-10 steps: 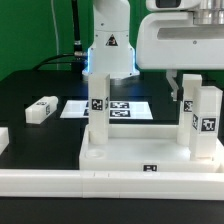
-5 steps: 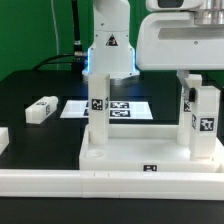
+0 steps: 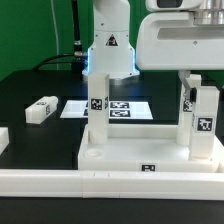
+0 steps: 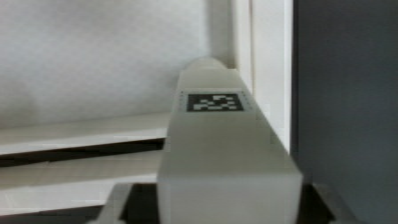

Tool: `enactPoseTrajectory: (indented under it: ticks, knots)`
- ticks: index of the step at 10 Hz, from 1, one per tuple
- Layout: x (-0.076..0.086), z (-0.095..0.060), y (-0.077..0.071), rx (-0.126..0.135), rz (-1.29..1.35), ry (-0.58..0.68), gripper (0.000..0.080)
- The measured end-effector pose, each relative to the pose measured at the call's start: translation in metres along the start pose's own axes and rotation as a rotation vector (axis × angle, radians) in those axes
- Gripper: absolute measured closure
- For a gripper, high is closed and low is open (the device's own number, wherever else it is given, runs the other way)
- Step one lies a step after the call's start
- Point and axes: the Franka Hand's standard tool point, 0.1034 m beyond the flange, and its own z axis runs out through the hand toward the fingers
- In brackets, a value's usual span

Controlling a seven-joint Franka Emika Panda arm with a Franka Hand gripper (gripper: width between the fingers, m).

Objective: Assemble desk

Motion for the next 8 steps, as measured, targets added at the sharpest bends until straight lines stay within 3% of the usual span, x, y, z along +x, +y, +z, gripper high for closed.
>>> enactPoseTrajectory:
  ticks: [2,4,8]
  knots:
    - [-0.0003,0.0002,0.0002,0.001,0.156,-0.001,0.0509]
    - [-0.0009,0.0007,0.0042,0.026,0.378,0.003,0.0509]
    - [-0.0024,0.0015,0.0049,0.032,0.825,-0.01,0.0509]
